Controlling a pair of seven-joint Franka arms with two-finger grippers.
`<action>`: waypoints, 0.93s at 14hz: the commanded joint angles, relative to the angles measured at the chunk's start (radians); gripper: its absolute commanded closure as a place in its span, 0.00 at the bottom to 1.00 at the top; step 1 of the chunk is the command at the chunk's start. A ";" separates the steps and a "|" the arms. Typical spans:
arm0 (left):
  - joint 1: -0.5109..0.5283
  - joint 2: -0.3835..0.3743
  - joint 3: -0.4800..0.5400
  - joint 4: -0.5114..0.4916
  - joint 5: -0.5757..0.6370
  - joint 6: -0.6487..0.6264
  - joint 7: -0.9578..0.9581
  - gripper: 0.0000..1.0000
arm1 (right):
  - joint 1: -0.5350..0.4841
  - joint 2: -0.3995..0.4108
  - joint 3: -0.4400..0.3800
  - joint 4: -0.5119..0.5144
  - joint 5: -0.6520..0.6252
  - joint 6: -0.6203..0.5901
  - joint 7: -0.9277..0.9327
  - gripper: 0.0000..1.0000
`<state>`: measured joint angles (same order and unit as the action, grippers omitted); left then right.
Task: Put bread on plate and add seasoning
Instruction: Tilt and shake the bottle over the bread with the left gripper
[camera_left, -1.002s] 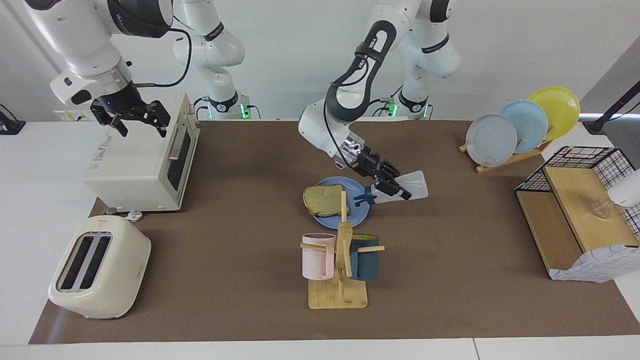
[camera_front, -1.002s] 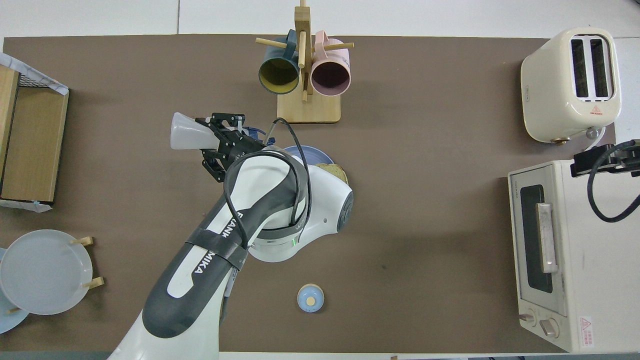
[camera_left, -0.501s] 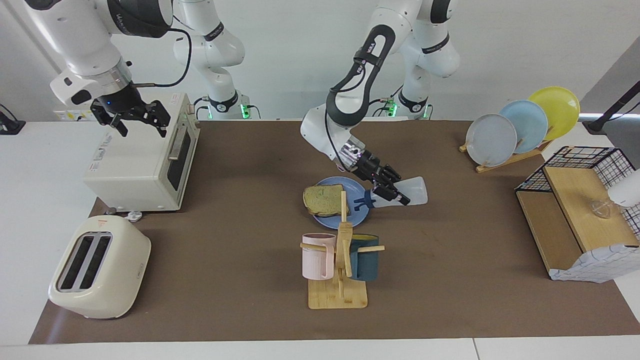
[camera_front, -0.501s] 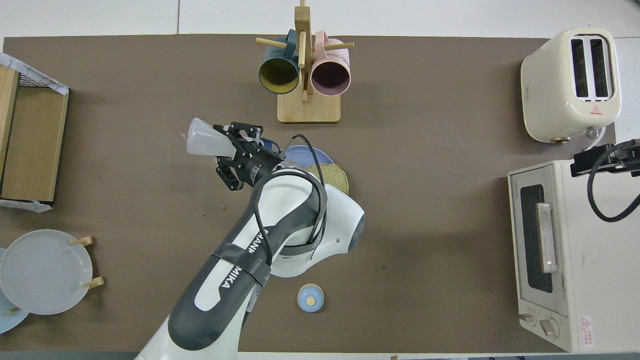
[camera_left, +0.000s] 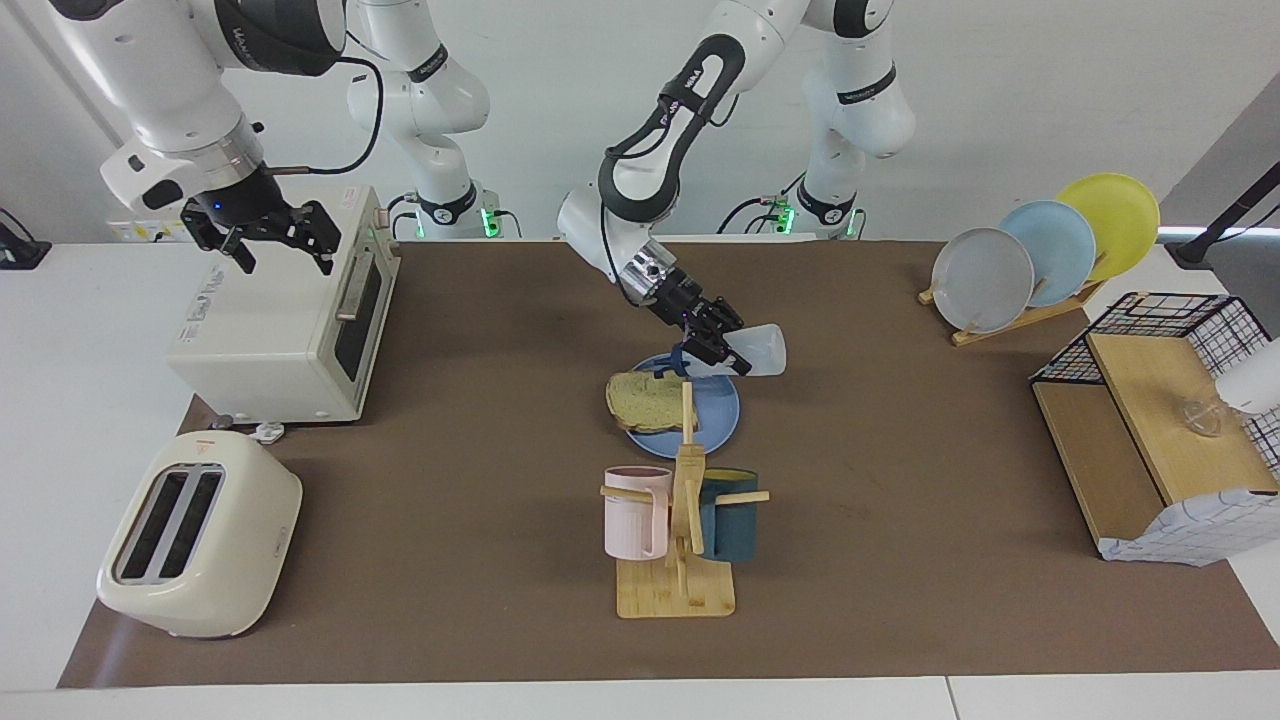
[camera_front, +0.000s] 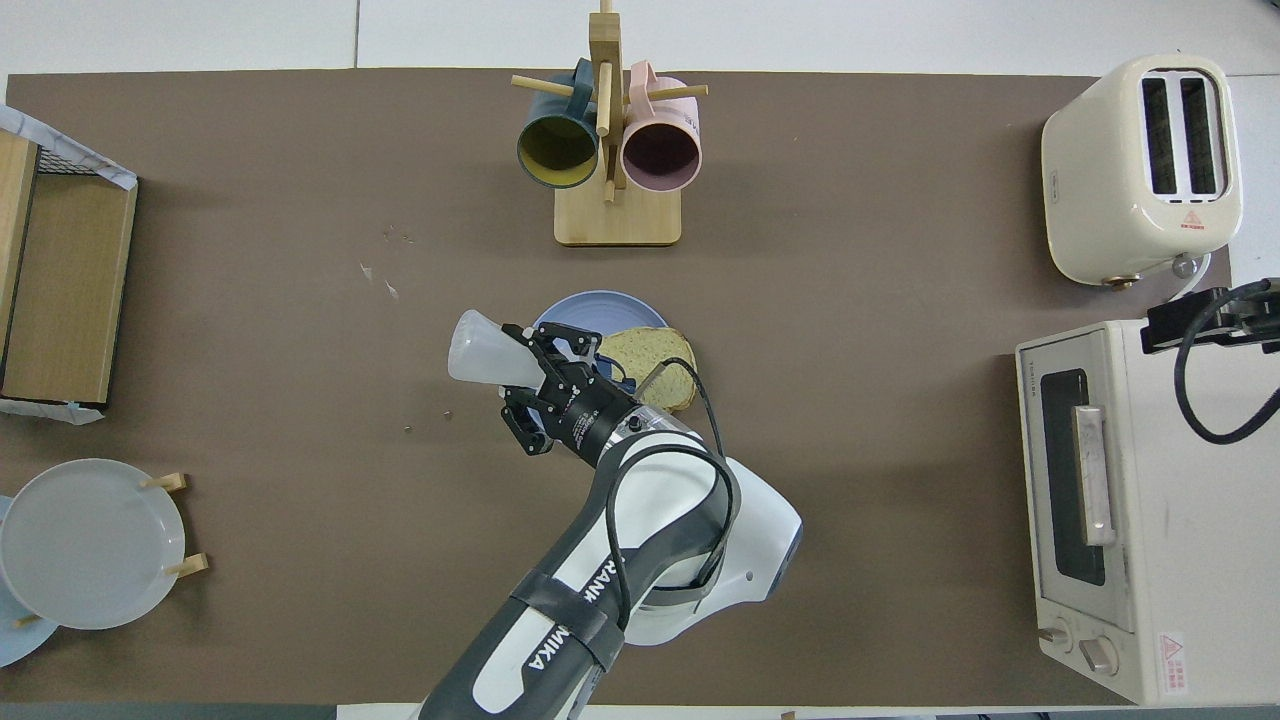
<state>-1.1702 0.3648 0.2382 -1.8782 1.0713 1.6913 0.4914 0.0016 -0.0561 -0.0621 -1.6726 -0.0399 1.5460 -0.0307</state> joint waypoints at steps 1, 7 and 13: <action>0.045 -0.030 0.016 -0.035 -0.007 0.034 -0.005 1.00 | -0.014 0.001 0.010 0.007 -0.003 -0.010 -0.012 0.00; 0.182 -0.021 0.016 -0.053 0.065 0.106 -0.005 1.00 | -0.014 0.001 0.010 0.008 -0.003 -0.010 -0.012 0.00; 0.045 -0.032 0.012 -0.052 -0.003 0.039 -0.005 1.00 | -0.014 0.001 0.010 0.007 -0.003 -0.010 -0.012 0.00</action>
<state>-1.0643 0.3635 0.2434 -1.9090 1.0949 1.7662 0.4922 0.0016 -0.0561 -0.0621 -1.6726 -0.0399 1.5460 -0.0307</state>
